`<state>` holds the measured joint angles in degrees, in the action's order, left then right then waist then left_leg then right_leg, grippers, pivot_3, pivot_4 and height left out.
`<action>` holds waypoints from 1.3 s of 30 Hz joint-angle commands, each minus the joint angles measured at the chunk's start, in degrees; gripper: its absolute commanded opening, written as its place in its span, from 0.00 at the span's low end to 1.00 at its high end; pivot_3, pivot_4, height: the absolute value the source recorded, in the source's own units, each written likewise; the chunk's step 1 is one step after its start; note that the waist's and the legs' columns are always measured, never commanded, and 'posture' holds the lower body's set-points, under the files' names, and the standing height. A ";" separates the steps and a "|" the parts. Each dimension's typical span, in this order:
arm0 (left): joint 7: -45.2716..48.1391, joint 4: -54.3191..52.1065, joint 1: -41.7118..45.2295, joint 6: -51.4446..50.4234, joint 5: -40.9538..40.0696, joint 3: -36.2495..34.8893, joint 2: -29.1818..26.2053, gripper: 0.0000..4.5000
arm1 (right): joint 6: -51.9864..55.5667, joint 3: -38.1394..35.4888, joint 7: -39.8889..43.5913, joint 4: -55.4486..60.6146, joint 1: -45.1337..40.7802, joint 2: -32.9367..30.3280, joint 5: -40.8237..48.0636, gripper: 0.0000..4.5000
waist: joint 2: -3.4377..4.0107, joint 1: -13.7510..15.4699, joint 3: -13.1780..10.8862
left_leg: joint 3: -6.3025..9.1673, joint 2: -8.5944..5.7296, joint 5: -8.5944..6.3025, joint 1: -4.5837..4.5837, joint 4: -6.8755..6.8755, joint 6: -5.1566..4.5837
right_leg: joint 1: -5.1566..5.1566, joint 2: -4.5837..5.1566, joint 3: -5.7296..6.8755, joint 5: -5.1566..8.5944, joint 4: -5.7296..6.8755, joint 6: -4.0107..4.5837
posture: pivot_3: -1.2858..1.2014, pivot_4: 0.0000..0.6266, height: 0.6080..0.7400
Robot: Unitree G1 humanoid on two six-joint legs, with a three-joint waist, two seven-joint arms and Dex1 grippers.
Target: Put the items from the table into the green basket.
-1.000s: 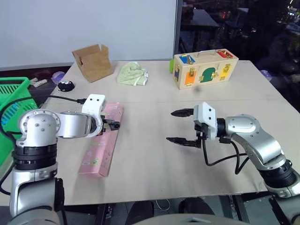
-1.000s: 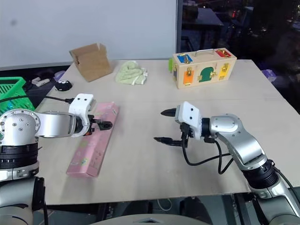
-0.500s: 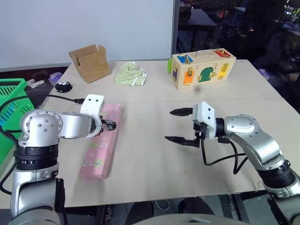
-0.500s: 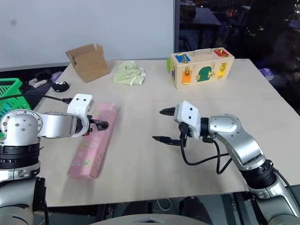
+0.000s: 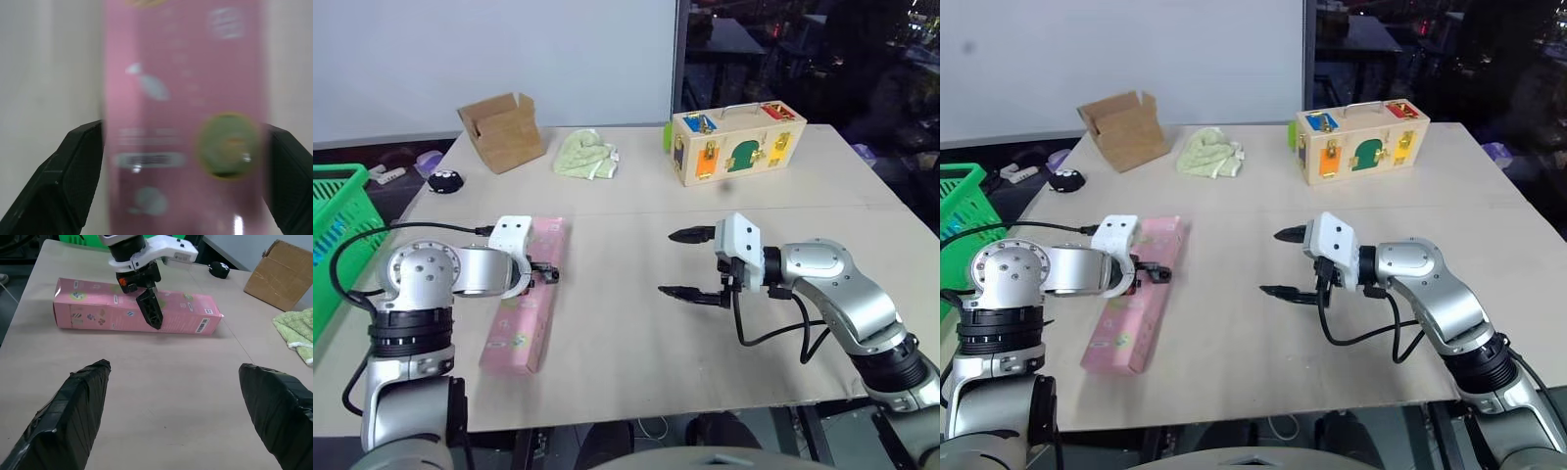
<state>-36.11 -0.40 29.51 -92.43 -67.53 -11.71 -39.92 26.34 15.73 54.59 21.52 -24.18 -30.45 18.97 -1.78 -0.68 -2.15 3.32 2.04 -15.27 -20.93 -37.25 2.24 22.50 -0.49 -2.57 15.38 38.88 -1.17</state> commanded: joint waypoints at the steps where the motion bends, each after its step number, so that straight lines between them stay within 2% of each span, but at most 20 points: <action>1: 2.94 -0.08 -0.19 -0.07 4.43 0.22 -0.01 0.98 | -0.55 -0.81 -0.20 1.64 -0.71 0.11 0.47 1.00 | 0.00 -0.07 0.00 | 0.00 0.00 0.00 0.00 0.00 0.00 | 0.00 0.00 0.00 0.00 0.00 0.00 | 0.52 0.02 1.00; 2: 3.92 -0.21 -0.28 -0.07 5.44 0.33 0.16 0.90 | -0.52 -0.80 -0.28 1.63 -0.68 0.14 0.45 1.00 | 0.01 -0.09 0.00 | -0.01 0.00 0.00 0.01 0.00 0.00 | 0.00 0.00 0.00 0.00 0.00 0.00 | 0.52 0.02 1.00; 4: 6.81 -1.08 -0.34 -0.07 6.99 0.64 0.65 0.80 | -0.46 -0.84 -0.45 1.66 -0.58 0.19 0.44 1.00 | 0.01 -0.17 0.00 | 0.00 0.00 0.00 0.01 0.00 0.00 | 0.00 0.00 -0.01 0.00 0.01 0.00 | 0.52 0.01 1.00; 6: 8.95 -1.75 -0.40 -0.07 8.56 0.77 0.87 0.66 | -0.45 -0.88 -0.55 1.62 -0.52 0.15 0.38 1.00 | 0.04 -0.17 0.02 | -0.01 0.00 0.00 0.03 0.00 0.00 | 0.00 -0.01 -0.01 0.00 0.01 0.00 | 0.52 0.01 1.00; 19: 18.03 -6.78 -2.36 -0.07 18.38 -2.25 2.04 0.66 | -1.19 -0.49 -0.28 -0.15 -1.59 0.86 -0.23 1.00 | 0.19 -0.08 0.04 | 0.03 0.00 0.00 0.08 0.00 0.00 | -0.06 -0.02 0.01 0.00 0.02 0.00 | 0.53 0.00 1.00; 22: 18.77 -8.53 -2.96 -0.07 20.25 -3.63 3.60 0.52 | -1.49 -0.31 0.01 -0.77 -1.97 1.08 -0.46 1.00 | 0.21 -0.03 0.03 | 0.03 0.00 0.00 0.08 0.00 0.00 | -0.06 -0.02 0.00 0.00 0.02 0.00 | 0.54 0.00 1.00; 27: 19.87 -15.35 -1.81 0.04 24.54 -6.35 4.61 0.52 | -2.53 0.01 0.58 -2.04 -2.89 1.56 -1.05 1.00 | 0.22 0.22 -0.02 | 0.11 0.00 0.00 0.08 0.00 0.00 | -0.08 -0.03 0.04 0.00 0.01 0.00 | 0.55 0.00 1.00; 35: 23.61 -23.14 0.51 0.39 30.98 -12.87 2.58 0.52 | -5.10 1.15 0.79 -5.83 -6.86 5.10 -1.25 1.00 | 0.16 0.49 -0.07 | 0.05 0.00 0.00 0.02 0.05 0.01 | -0.03 -0.01 0.01 0.00 -0.04 -0.01 | 0.58 0.00 1.00; 39: 25.37 -25.40 -0.09 5.05 35.22 -17.42 -1.30 0.52 | -6.33 2.38 0.14 -9.06 -11.35 10.86 -0.54 1.00 | 0.14 1.37 -0.09 | 0.07 0.02 0.00 -0.01 0.10 0.01 | 0.04 -0.05 0.01 0.00 -0.02 0.00 | 0.61 0.00 1.00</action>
<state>-11.20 -22.34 28.58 -90.65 -35.16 -25.11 -38.86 21.79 18.07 55.08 12.42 -33.01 -21.34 17.79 -1.64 0.69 -2.24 3.39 2.06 -15.27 -20.92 -37.15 2.25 22.55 -0.54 -2.56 15.38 38.89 -1.17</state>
